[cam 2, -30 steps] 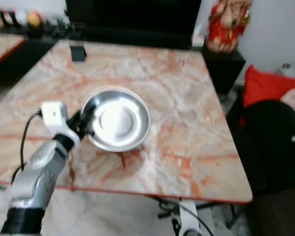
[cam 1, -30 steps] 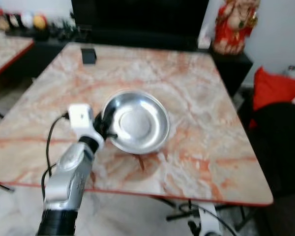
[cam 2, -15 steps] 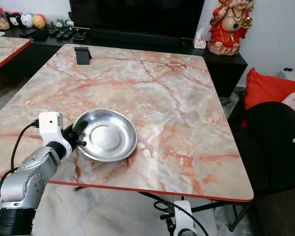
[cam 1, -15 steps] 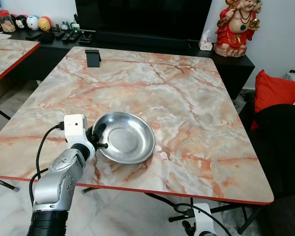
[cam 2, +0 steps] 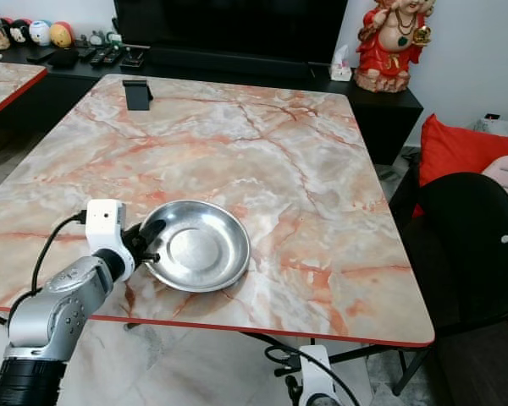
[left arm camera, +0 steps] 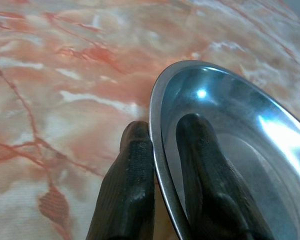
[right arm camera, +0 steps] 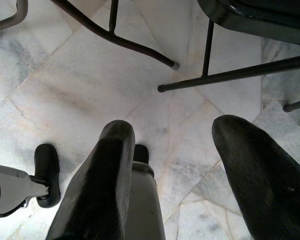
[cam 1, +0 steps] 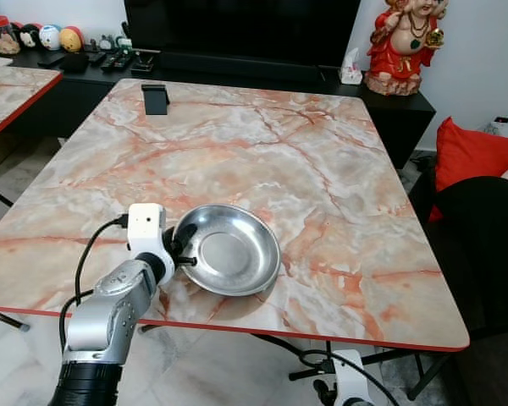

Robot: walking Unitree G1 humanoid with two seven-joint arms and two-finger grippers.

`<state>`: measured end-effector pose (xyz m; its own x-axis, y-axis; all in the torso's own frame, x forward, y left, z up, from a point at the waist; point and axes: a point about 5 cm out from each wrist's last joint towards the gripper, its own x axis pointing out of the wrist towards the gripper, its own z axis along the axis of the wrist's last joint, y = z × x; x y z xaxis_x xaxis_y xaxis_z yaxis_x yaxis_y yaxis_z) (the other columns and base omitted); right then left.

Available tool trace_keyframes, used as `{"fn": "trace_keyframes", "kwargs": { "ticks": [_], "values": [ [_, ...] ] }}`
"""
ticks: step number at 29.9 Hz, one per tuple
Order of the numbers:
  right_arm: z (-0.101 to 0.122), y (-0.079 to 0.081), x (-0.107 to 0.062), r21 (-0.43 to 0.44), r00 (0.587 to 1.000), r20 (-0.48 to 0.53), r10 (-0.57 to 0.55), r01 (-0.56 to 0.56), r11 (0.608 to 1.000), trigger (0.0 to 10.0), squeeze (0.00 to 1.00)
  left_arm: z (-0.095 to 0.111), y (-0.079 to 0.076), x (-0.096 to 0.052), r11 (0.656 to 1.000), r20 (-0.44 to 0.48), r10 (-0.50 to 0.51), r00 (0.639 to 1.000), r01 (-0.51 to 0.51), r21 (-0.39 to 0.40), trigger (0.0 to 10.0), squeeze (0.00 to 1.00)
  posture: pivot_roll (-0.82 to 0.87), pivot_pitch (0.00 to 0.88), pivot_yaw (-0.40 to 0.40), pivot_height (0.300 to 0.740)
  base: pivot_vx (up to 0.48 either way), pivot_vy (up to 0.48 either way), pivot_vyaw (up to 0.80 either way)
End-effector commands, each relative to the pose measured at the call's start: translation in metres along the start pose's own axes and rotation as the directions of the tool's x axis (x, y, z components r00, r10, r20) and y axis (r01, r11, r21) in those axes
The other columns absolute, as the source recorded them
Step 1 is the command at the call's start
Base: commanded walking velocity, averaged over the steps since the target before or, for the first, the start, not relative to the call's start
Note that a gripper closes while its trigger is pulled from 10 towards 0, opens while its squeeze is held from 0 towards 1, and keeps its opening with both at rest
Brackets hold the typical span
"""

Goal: Setting the table

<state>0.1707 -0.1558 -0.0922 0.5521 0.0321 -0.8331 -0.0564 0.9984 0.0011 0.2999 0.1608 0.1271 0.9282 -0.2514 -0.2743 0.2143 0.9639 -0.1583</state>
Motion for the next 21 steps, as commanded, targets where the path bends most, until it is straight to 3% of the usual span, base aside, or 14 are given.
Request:
{"fn": "trace_keyframes", "kwargs": {
  "ticks": [1,12,13,14,15,16,17,21],
  "values": [
    [0.001,-0.004,0.0,-0.009,1.0,-0.003,-0.007,0.007,1.0,10.0,0.0,-0.004,-0.003,0.0,0.999,-0.042,-0.008,0.999,0.01,0.045,10.0,0.0,0.06,0.0,-0.096,0.74,0.0,0.0,0.0],
    [0.0,-0.004,0.0,-0.013,1.0,-0.008,-0.003,0.003,1.0,10.0,0.0,-0.019,0.002,-0.006,0.988,-0.166,0.02,0.986,0.006,0.153,10.0,0.0,0.06,0.0,-0.096,0.74,0.0,0.0,0.0],
    [0.0,-0.004,0.0,-0.013,1.0,-0.008,-0.003,0.003,1.0,10.0,0.0,-0.019,0.002,-0.006,0.987,-0.172,0.014,0.985,0.014,0.16,10.0,0.16,0.06,0.0,-0.098,0.74,0.0,0.0,0.0],
    [0.0,-0.004,0.0,-0.013,1.0,-0.008,-0.003,0.003,1.0,10.0,0.0,-0.019,0.002,-0.006,0.987,-0.173,0.01,0.985,0.017,0.158,10.0,0.47,0.06,0.0,-0.098,0.74,0.0,0.0,0.0],
    [0.0,-0.004,0.0,-0.013,1.0,-0.008,-0.003,0.003,1.0,10.0,0.0,-0.019,0.001,-0.006,0.987,-0.176,0.009,0.984,0.019,0.158,10.0,0.59,0.06,0.0,-0.098,0.74,0.0,0.0,0.0],
    [0.0,-0.004,0.0,-0.013,1.0,-0.007,-0.003,0.003,1.0,10.0,0.0,-0.019,0.001,-0.006,0.987,-0.178,0.009,0.984,0.019,0.159,10.0,0.87,0.07,0.0,-0.097,0.74,0.0,0.0,0.0],
    [0.0,-0.004,0.0,-0.013,1.0,-0.007,-0.003,0.003,1.0,10.0,0.0,-0.019,0.0,-0.006,0.986,-0.186,0.008,0.982,0.024,0.166,10.0,0.93,0.07,0.0,-0.097,0.74,0.0,0.0,0.0],
    [0.0,-0.004,0.0,-0.013,1.0,-0.007,-0.002,0.002,1.0,10.0,0.0,-0.02,-0.001,-0.006,0.985,-0.195,0.002,0.981,0.032,0.168,10.0,0.99,0.06,0.0,-0.097,0.74,0.0,0.0,0.0]
  ]
}}
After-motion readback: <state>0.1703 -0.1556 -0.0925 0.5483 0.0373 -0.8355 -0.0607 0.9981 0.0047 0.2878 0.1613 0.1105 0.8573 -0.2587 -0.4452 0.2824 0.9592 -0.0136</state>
